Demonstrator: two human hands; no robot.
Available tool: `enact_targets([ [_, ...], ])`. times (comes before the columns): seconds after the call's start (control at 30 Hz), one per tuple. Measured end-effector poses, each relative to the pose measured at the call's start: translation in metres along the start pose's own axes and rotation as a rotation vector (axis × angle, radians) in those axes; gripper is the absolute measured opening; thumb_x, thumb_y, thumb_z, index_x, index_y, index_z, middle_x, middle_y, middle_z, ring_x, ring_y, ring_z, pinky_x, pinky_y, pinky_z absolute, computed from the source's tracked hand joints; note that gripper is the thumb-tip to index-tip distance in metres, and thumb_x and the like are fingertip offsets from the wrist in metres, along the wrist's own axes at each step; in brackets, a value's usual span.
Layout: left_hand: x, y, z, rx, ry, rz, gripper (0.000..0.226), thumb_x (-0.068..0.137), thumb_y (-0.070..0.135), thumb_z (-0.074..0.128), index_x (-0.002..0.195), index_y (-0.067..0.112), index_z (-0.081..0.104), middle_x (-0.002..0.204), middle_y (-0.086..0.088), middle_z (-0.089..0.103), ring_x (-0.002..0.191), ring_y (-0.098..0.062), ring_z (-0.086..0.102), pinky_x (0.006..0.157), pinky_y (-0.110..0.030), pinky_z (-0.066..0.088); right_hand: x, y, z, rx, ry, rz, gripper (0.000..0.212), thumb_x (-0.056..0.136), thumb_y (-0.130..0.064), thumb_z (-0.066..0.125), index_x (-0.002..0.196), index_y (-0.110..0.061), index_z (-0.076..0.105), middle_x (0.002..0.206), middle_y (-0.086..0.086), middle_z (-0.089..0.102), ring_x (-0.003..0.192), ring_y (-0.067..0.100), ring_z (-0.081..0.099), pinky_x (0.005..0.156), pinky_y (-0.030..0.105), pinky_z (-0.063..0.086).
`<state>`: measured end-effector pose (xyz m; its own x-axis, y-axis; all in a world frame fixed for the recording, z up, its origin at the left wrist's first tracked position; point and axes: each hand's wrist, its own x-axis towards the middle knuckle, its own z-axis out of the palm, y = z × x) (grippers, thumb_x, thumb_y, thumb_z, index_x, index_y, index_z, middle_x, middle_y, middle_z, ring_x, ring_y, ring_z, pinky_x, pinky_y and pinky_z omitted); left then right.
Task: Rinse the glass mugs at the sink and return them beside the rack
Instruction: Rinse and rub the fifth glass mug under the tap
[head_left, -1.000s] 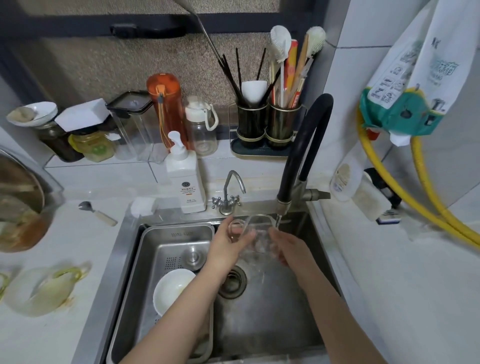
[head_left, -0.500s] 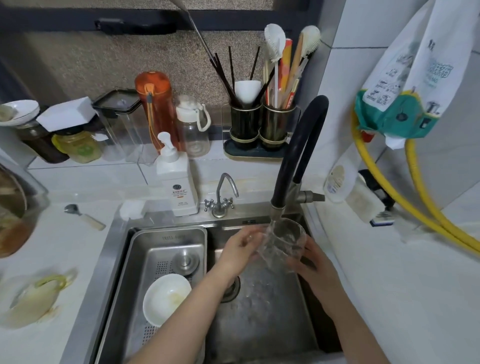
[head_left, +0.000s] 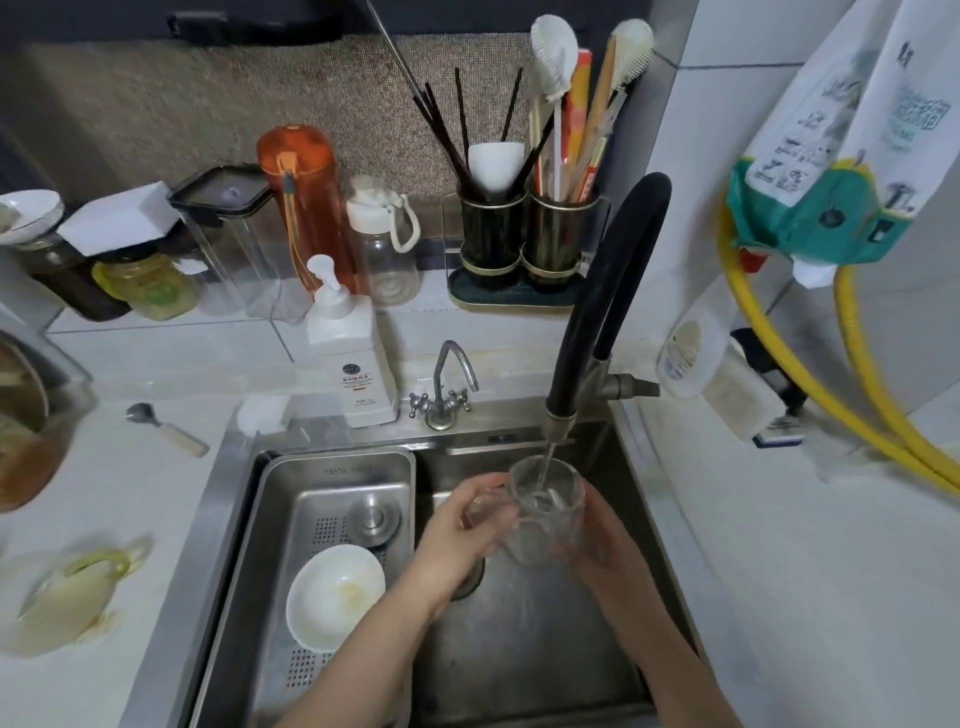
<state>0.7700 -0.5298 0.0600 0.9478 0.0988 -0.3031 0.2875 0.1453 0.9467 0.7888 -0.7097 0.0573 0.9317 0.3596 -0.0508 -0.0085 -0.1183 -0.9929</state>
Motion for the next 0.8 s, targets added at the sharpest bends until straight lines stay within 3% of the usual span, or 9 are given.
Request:
enact_targets([
  [0.13,0.01,0.001,-0.014,-0.023,0.046,0.024,0.03,0.087,0.018,0.065,0.112,0.035,0.062,0.113,0.002,0.066,0.1,-0.007,0.065,0.081,-0.03,0.056,0.018,-0.01,0.01,0.008,-0.021,-0.01,0.052,0.084,0.003,0.065,0.123,-0.03,0.056,0.114,-0.017,0.067,0.107,0.002,0.063,0.084,0.014,0.05],
  [0.3,0.009,-0.011,0.002,0.065,0.024,0.072,0.036,0.082,0.022,0.072,0.114,0.035,0.062,0.115,0.002,0.066,0.112,-0.019,0.061,0.095,-0.046,0.052,0.012,-0.001,-0.011,0.053,0.01,0.033,0.054,0.082,-0.008,0.071,0.13,-0.023,0.053,0.123,-0.002,0.064,0.114,0.012,0.062,0.093,0.024,0.052],
  [0.4,-0.002,-0.015,-0.015,0.091,0.002,0.078,0.043,0.073,0.038,0.076,0.114,0.036,0.063,0.113,0.005,0.068,0.111,-0.017,0.063,0.096,-0.044,0.051,0.005,0.013,0.002,0.057,-0.01,0.057,0.054,0.077,-0.007,0.074,0.123,-0.029,0.058,0.121,-0.001,0.064,0.113,0.016,0.061,0.093,0.034,0.053],
  [0.53,0.007,-0.008,-0.019,0.109,0.005,0.093,0.035,0.081,0.022,0.07,0.11,0.039,0.06,0.098,0.019,0.069,0.1,-0.007,0.063,0.094,-0.041,0.052,0.018,0.008,0.007,0.057,0.025,0.057,0.055,0.077,0.004,0.072,0.12,-0.026,0.056,0.115,-0.013,0.067,0.11,0.006,0.062,0.088,0.023,0.051],
  [0.67,0.007,-0.011,0.002,0.151,-0.024,0.106,0.036,0.084,0.015,0.069,0.111,0.038,0.061,0.096,0.017,0.068,0.098,-0.01,0.062,0.095,-0.045,0.051,0.007,0.009,-0.008,-0.007,0.085,0.07,0.05,0.077,-0.012,0.076,0.112,-0.042,0.058,0.118,-0.009,0.064,0.11,0.006,0.061,0.095,0.032,0.049],
  [0.8,-0.003,-0.012,-0.016,0.114,-0.041,0.045,0.034,0.086,0.006,0.064,0.108,0.032,0.061,0.091,0.018,0.069,0.091,-0.003,0.064,0.088,-0.035,0.054,-0.002,0.013,0.008,-0.039,0.076,0.066,0.053,0.073,-0.003,0.078,0.111,-0.032,0.057,0.109,-0.019,0.067,0.103,0.001,0.063,0.085,0.016,0.049],
])
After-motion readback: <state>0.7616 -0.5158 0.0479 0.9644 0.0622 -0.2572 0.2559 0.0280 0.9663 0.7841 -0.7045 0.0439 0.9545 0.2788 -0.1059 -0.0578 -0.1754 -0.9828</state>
